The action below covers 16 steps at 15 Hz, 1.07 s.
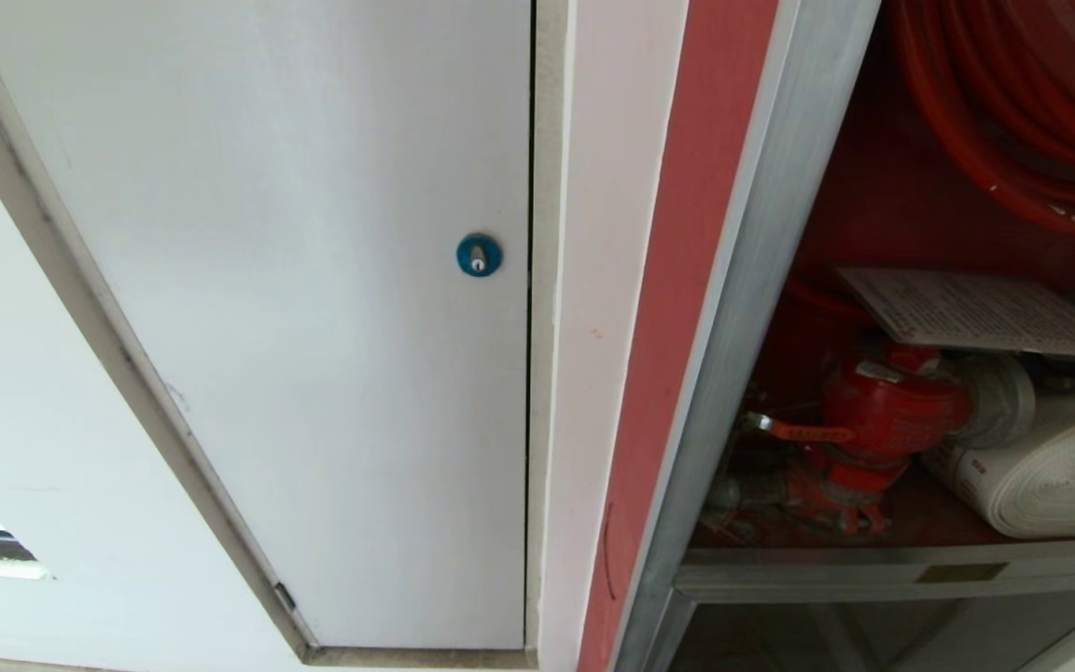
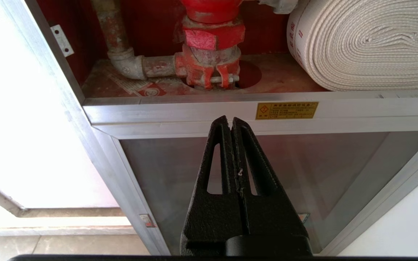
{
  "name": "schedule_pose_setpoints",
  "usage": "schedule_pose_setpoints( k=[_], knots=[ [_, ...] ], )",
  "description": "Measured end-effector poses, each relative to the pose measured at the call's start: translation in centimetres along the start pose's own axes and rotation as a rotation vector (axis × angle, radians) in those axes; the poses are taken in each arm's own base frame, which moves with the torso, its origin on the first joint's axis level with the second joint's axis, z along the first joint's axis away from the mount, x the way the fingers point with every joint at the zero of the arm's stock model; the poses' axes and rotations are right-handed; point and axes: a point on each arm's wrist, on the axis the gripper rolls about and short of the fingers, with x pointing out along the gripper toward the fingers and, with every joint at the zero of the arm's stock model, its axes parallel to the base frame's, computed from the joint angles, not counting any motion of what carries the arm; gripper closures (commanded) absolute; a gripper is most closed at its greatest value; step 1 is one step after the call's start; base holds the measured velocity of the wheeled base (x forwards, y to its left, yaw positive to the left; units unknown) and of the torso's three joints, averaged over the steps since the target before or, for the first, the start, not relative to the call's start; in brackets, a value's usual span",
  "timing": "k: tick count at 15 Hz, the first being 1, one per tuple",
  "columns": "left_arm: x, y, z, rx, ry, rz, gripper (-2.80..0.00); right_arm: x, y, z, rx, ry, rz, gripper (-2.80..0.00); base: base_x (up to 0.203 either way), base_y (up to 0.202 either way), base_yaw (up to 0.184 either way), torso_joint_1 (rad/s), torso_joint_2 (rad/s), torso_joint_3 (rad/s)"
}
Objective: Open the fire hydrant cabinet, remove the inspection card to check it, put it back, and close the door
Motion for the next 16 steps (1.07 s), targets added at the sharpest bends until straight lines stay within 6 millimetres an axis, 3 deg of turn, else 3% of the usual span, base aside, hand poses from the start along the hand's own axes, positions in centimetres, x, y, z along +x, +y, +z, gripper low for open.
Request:
schedule_pose_setpoints(
  k=[16],
  knots=[
    [0.0,0.0,0.0,0.0,0.0,0.0,0.0,0.0,0.0,0.01,0.005,-0.001,0.001,0.0,-0.006,0.0,0.0,0.001,0.0,0.0]
  ],
)
